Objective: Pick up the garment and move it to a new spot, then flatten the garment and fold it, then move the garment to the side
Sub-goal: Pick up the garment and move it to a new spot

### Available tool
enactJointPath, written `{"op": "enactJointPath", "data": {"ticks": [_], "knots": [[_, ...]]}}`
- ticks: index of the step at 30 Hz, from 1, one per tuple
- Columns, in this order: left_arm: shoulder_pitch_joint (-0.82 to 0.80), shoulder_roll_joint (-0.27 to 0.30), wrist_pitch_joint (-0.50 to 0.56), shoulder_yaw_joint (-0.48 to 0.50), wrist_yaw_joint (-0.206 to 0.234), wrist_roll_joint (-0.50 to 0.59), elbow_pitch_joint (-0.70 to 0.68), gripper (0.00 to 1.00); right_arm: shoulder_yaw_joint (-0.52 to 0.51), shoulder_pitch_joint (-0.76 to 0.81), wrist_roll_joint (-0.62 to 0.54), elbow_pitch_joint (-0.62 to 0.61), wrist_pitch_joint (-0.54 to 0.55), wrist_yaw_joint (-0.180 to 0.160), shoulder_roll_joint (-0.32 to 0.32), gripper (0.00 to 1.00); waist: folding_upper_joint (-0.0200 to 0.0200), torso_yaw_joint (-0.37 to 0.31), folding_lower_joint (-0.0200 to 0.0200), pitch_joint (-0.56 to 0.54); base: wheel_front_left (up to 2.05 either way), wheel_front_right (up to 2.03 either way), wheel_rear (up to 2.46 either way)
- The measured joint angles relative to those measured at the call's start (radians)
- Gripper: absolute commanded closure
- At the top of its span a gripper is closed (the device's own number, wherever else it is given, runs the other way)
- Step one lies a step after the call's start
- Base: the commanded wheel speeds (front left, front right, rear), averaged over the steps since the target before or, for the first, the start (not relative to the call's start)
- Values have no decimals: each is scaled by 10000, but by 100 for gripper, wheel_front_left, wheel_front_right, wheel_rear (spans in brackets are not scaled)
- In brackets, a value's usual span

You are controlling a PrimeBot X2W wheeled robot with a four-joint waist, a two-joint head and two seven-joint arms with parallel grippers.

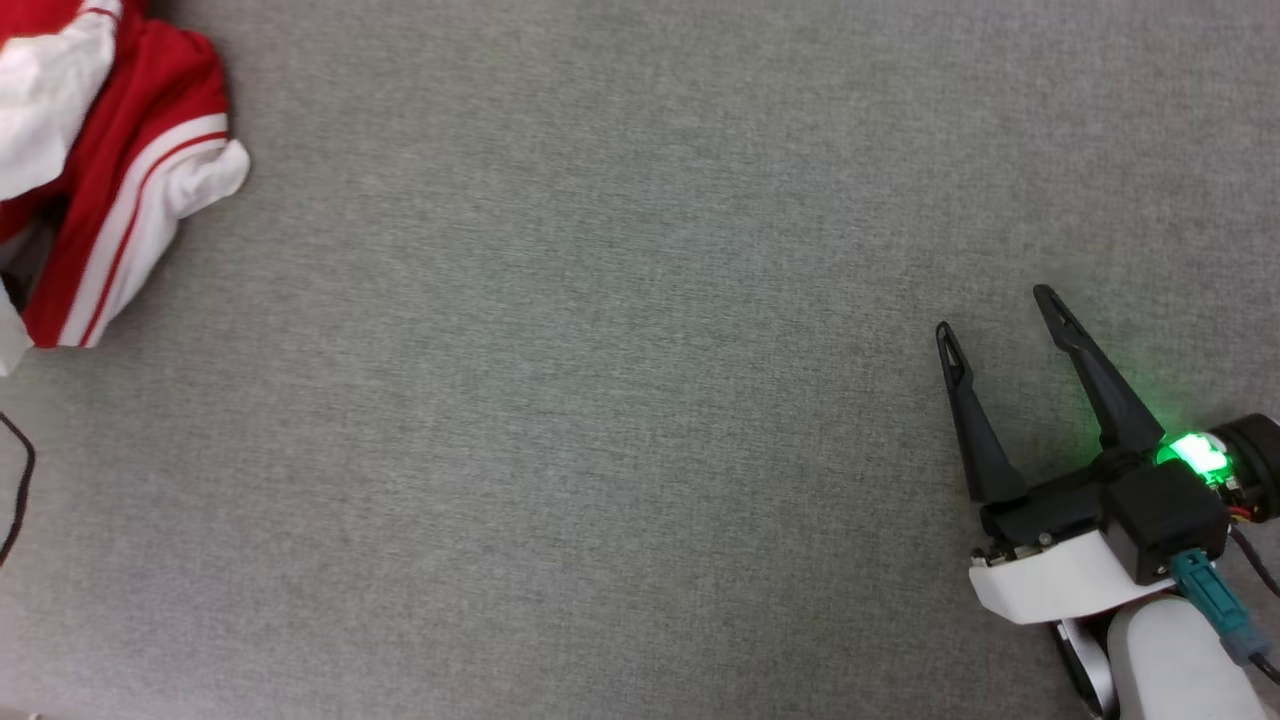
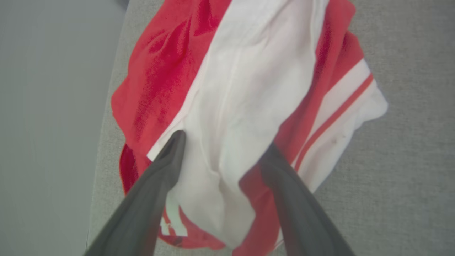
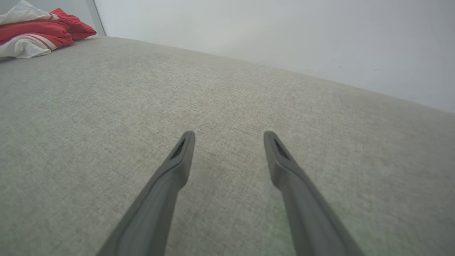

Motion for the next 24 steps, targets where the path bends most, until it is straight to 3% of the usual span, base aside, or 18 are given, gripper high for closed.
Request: {"op": "enactJointPath", "data": {"ticks": [4, 5, 6, 15, 24], "knots": [[-431, 272, 75, -880, -2, -458, 579, 0, -63, -112, -244, 21, -13, 2, 42, 0, 0, -229, 0, 404, 0, 0, 0], [-475, 268, 73, -978, -2, -600, 660, 74, -56, -118, -270, 21, -17, 2, 46, 0, 0, -245, -1, 433, 0, 0, 0], [-529, 280, 13, -1089, -2, -704, 704, 100, -56, -126, -270, 29, -35, 2, 52, 0, 0, -256, -1, 446, 0, 0, 0], [-907, 859, -2180, -2280, -2, -662, 924, 100, -107, -173, -265, 497, -19, 0, 203, 0, 0, -235, -1, -258, 0, 0, 0], [-1058, 1156, -3950, -3139, -2, -182, -132, 100, -201, 98, -67, 907, 2, 0, 454, 0, 0, -306, -3, -1652, 0, 0, 0]]}}
